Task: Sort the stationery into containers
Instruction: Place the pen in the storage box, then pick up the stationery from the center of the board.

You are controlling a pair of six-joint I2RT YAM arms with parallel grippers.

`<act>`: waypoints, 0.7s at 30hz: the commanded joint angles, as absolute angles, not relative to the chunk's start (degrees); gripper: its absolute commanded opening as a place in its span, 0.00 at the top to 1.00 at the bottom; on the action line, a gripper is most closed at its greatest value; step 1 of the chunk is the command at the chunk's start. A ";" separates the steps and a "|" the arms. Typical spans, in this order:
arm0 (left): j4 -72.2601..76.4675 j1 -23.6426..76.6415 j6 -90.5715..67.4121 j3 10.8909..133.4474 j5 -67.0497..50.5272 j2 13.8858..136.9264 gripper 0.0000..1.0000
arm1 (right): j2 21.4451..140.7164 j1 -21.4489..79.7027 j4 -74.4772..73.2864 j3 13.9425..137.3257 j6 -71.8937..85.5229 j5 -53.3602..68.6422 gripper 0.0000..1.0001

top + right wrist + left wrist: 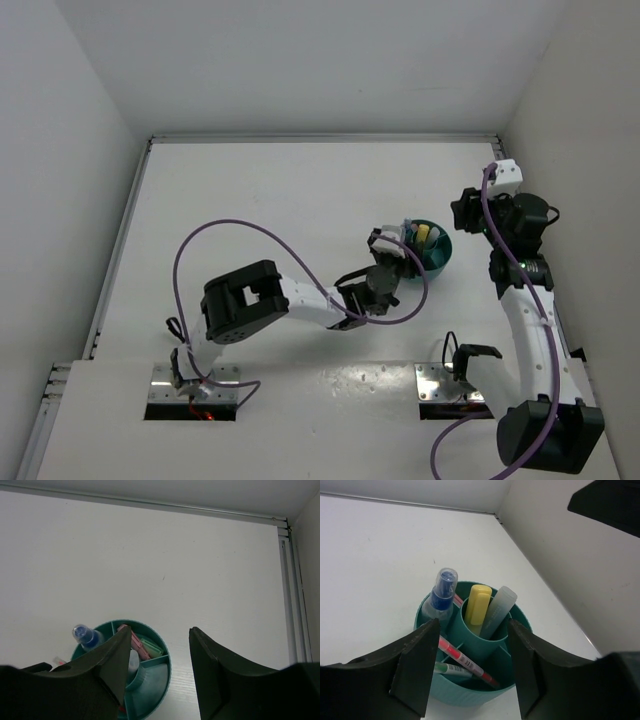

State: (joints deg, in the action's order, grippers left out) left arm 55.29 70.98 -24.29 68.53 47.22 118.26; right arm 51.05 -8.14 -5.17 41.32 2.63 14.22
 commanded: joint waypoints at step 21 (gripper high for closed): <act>-22.76 44.75 -25.15 64.72 14.81 70.32 0.12 | 64.05 1.11 -53.51 58.07 -44.19 60.22 0.62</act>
State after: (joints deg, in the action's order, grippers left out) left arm -4.43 47.79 -27.20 69.43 30.20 72.27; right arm 60.55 -3.55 -37.47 52.90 -27.22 51.53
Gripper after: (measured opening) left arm 0.858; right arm 0.338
